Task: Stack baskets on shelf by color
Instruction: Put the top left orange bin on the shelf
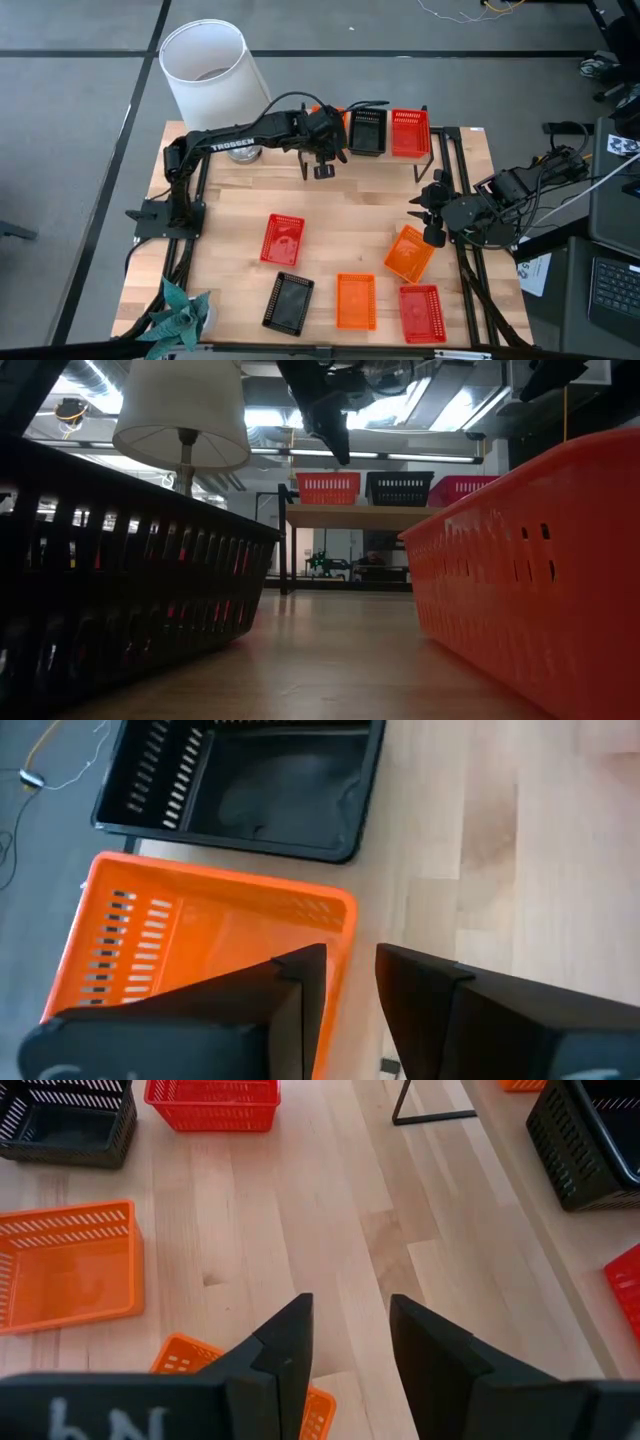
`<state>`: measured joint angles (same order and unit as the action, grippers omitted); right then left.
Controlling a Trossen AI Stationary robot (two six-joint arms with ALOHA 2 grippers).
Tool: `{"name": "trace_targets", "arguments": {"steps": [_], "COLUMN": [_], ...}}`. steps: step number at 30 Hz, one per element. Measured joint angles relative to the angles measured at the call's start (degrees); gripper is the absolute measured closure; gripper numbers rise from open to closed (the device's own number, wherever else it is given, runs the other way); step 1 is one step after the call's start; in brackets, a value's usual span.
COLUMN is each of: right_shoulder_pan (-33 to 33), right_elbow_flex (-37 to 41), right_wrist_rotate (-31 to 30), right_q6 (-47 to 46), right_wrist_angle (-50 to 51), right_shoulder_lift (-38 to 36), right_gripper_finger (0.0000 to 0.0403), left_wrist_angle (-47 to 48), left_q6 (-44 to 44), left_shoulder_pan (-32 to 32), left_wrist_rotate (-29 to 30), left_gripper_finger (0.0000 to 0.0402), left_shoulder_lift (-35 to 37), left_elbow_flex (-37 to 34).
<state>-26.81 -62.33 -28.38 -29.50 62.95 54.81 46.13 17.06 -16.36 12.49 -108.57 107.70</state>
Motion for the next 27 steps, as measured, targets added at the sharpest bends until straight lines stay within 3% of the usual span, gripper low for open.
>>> {"name": "trace_targets", "arguments": {"steps": [12, 27], "right_shoulder_pan": [0.00, 0.00], "right_elbow_flex": [0.00, -0.04], "right_wrist_rotate": [0.02, 0.09], "right_q6": [0.00, -0.09], "right_wrist_angle": [0.00, 1.31], "right_shoulder_lift": [0.00, -0.02], "right_gripper_finger": [0.0268, 0.0268], "left_wrist_angle": [-5.08, -8.81], "left_q6": [5.97, 6.06], "left_shoulder_pan": [-2.25, -2.12], "left_wrist_rotate": [4.51, 2.91], "left_gripper_finger": [0.0317, 0.0317], "left_shoulder_lift": [-0.89, -4.94], "left_elbow_flex": [0.08, -0.02]}}
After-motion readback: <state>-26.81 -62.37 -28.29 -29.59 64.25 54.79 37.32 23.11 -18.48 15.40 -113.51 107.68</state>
